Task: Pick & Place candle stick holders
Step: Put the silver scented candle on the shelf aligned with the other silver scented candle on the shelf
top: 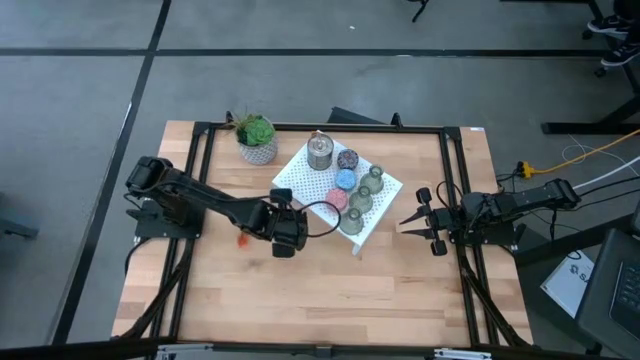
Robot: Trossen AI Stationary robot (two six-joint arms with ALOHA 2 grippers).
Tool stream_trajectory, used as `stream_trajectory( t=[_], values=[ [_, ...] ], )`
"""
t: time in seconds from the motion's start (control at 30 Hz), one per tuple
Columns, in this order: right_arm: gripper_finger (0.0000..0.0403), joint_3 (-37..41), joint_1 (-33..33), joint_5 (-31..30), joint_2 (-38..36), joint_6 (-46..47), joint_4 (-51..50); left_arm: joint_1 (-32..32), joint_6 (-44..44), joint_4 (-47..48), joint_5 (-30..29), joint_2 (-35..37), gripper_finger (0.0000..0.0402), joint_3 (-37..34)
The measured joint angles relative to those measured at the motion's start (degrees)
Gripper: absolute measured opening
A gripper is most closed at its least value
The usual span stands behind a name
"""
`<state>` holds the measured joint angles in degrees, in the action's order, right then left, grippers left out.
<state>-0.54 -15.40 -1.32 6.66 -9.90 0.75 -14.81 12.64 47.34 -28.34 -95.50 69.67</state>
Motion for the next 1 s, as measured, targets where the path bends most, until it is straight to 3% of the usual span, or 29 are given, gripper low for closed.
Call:
stream_trajectory(
  t=[0.2,0.43,0.6,0.7,1.0],
  values=[
    [0.0112,0.0,0.0,0.0,0.0,0.0,0.0,-0.9,17.4,8.4,3.0,0.0,0.0019,5.6],
    [0.0112,0.0,0.0,0.0,0.0,0.0,0.0,0.0,33.6,22.5,5.7,0.0,0.0107,6.1],
    [0.0112,0.0,0.0,0.0,0.0,0.0,0.0,0.0,41.5,26.9,2.3,0.0,0.0179,5.9],
    [0.0112,0.0,0.0,0.0,0.0,0.0,0.0,-0.1,45.9,30.0,3.2,0.0,0.0208,5.9],
    [0.0112,0.0,0.0,0.0,0.0,0.0,0.0,-0.1,49.3,37.8,3.5,0.0,0.0242,5.7]
  ],
)
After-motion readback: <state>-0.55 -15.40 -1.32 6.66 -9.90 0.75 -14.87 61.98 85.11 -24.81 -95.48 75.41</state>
